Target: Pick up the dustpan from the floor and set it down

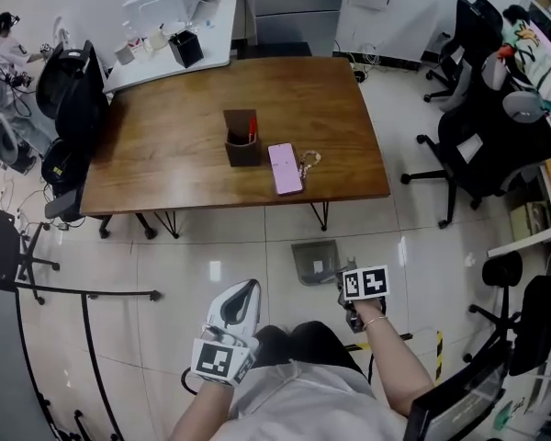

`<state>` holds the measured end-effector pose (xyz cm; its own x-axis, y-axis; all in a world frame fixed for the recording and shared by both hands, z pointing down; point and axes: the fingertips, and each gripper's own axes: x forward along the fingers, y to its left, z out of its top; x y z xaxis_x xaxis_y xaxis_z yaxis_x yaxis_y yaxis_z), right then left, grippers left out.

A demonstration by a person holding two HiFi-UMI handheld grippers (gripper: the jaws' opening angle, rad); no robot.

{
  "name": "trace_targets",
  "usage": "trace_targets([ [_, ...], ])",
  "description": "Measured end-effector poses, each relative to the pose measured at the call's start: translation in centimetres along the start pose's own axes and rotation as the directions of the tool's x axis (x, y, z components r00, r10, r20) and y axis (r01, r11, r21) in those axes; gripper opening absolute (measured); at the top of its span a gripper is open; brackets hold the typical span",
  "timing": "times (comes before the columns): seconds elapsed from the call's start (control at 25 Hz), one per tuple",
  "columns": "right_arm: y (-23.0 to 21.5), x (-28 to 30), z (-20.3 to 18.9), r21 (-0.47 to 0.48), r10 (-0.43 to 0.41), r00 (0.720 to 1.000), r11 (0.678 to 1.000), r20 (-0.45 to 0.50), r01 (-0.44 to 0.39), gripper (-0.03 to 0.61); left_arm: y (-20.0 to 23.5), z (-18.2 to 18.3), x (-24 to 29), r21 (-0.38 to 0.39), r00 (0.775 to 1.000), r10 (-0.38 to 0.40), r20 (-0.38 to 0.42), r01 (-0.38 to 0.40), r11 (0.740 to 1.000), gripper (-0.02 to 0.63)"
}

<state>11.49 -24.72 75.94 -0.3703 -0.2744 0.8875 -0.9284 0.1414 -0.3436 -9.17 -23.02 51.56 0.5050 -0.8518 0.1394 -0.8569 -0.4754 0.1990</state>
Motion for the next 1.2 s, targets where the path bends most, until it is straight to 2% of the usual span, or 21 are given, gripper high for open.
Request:
trace_targets([
  [0.16, -1.4, 3.0, -0.5, 0.015, -0.003, 1.0, 1.0, 0.025, 0.002, 0.003, -0.4, -3.0, 1.2, -0.025, 1.0, -0.016, -0.018, 0.015, 1.0, 0.015],
  [0.32, -1.6, 3.7, -0.3, 0.011, -0.003, 0.999, 1.0, 0.037, 0.003, 0.003, -0.1, -4.4, 1.2, -0.031, 0.999, -0.016, -0.037, 0.015, 0.999, 0.015],
  [0.4, -2.3, 3.8, -0.8, -0.024, -0.063, 0.998, 0.998, -0.007, 0.063, 0.011, 0.3, -4.7, 0.9, -0.043, 0.999, -0.01, -0.039, 0.008, 0.999, 0.015],
  [0.44, -2.9, 3.8, -1.3, -0.063, -0.109, 0.993, 0.992, -0.036, 0.107, 0.068, 0.1, -4.5, 0.8, -0.05, 0.999, -0.011, -0.044, 0.009, 0.999, 0.015],
  [0.48, -3.4, 3.7, -1.7, -0.104, -0.149, 0.988, 0.984, -0.05, 0.143, 0.203, -0.1, -4.0, 0.7, -0.052, 0.999, -0.014, -0.049, 0.012, 0.999, 0.015],
  [0.52, -3.7, 3.5, -1.7, -0.135, -0.182, 0.982, 0.975, -0.041, 0.175, 0.292, -0.4, -3.4, 0.6, -0.05, 0.998, -0.017, -0.053, 0.015, 0.999, 0.015],
  [0.56, -4.0, 3.0, -1.6, -0.154, -0.215, 0.976, 0.965, -0.015, 0.211, 0.589, -0.6, -2.7, 0.4, -0.046, 0.998, -0.022, -0.057, 0.019, 0.999, 0.015],
  [0.64, -4.0, 1.1, -1.2, -0.174, -0.272, 0.961, 0.946, 0.039, 0.275, 0.586, -1.0, -1.2, -0.3, -0.038, 0.998, -0.029, -0.062, 0.027, 0.999, 0.015],
  [0.76, -2.4, -3.0, -1.4, -0.188, -0.285, 0.955, 0.937, 0.08, 0.296, 0.586, -1.8, 1.7, -1.8, -0.039, 0.997, -0.045, -0.064, 0.042, 0.998, 0.015],
  [0.84, -0.4, -5.9, -1.5, -0.201, -0.255, 0.962, 0.942, 0.099, 0.27, 0.586, -2.5, 3.7, -2.9, -0.034, 0.996, -0.07, -0.062, 0.068, 0.997, 0.015],
  [0.92, 2.5, -8.6, -1.2, -0.226, -0.187, 0.974, 0.951, 0.129, 0.212, 0.584, -3.0, 5.4, -3.8, -0.03, 0.994, -0.096, -0.056, 0.094, 0.995, 0.015],
  [1.0, 5.6, -11.4, -0.7, -0.258, -0.116, 0.974, 0.952, 0.193, 0.164, 0.578, -3.2, 6.7, -4.6, -0.024, 0.993, -0.107, -0.042, 0.106, 0.994, 0.015],
  [1.04, 7.0, -13.0, -0.4, -0.265, -0.084, 0.966, 0.952, 0.243, 0.15, 0.535, -3.3, 7.1, -5.1, -0.022, 0.994, -0.104, -0.032, 0.104, 0.994, 0.015],
  [1.08, 8.1, -15.0, 0.0, -0.265, -0.059, 0.95, 0.953, 0.307, 0.144, 0.443, -3.5, 7.4, -5.7, -0.024, 0.995, -0.097, -0.021, 0.096, 0.995, 0.015],
  [1.12, 8.9, -17.2, 0.3, -0.258, -0.047, 0.925, 0.954, 0.377, 0.154, 0.293, -3.9, 7.6, -6.3, -0.028, 0.996, -0.088, -0.009, 0.087, 0.996, 0.015],
  [1.16, 9.4, -19.7, 0.6, -0.25, -0.047, 0.892, 0.952, 0.449, 0.176, 0.109, -4.5, 7.7, -7.0, -0.03, 0.997, -0.082, 0.004, 0.082, 0.996, 0.015],
  [1.2, 9.9, -22.1, 0.6, -0.25, -0.048, 0.856, 0.947, 0.515, 0.204, 0.003, -5.4, 7.8, -7.8, -0.028, 0.997, -0.079, 0.016, 0.08, 0.996, 0.015],
])
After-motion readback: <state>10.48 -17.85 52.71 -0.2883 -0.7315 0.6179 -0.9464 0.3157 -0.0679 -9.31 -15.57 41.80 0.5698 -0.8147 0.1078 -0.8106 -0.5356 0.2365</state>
